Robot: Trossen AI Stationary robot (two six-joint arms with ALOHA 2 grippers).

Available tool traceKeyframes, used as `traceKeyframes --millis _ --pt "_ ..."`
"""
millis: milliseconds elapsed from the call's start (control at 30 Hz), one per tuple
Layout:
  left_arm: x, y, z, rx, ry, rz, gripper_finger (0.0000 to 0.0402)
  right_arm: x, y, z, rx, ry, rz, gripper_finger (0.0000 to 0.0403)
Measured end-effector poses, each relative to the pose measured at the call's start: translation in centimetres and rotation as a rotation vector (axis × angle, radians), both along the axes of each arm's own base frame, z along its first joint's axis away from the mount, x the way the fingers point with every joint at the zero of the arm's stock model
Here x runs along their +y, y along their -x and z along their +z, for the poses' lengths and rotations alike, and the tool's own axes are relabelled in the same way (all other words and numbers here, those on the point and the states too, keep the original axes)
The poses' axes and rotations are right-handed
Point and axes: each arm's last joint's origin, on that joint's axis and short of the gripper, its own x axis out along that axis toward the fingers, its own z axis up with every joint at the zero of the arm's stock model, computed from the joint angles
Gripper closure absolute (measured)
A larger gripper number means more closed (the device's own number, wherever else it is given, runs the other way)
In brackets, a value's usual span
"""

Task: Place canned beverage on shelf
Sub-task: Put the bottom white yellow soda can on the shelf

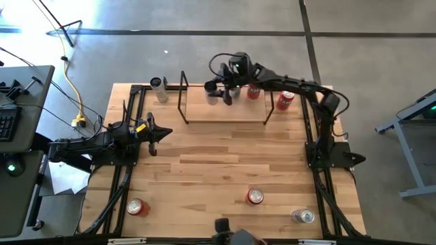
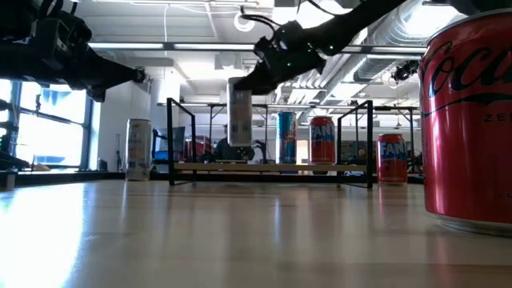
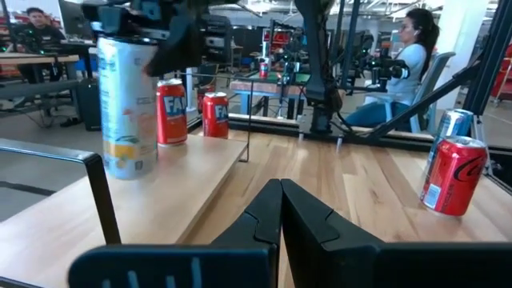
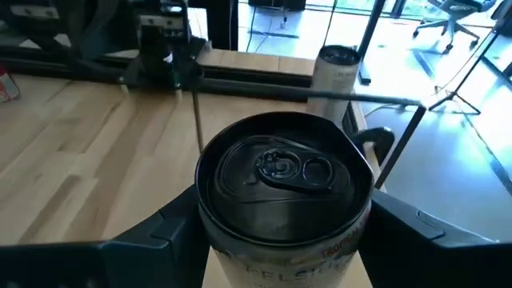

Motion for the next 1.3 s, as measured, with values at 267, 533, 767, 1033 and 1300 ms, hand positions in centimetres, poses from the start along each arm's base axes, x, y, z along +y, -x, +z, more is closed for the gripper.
traceKeyframes --millis 267,533,767,1033,1300 --pt "-0.1 0.0 -0.1 0.004 0.024 -0.038 0.0401 -2.0 0.4 0.1 0.006 0.024 -0.039 0.0167" --pt "-0.1 0.0 -0.1 0.004 0.024 -0.039 0.0401 -3.0 0.4 -1.9 0.054 -0.007 -0.065 0.0167" --pt "-0.1 0.0 -0.1 0.004 0.026 -0.038 0.0401 -3.4 0.2 -2.5 0.067 0.011 -0.097 0.0167" --pt "-0.1 0.0 -0.1 0.004 0.025 -0.039 0.0401 -3.6 0.4 -2.8 0.118 0.007 -0.194 0.0166" --pt "-0.1 0.0 -0.1 0.003 0.031 -0.038 0.0401 -3.4 0.2 -2.8 0.136 0.016 -0.271 0.0089"
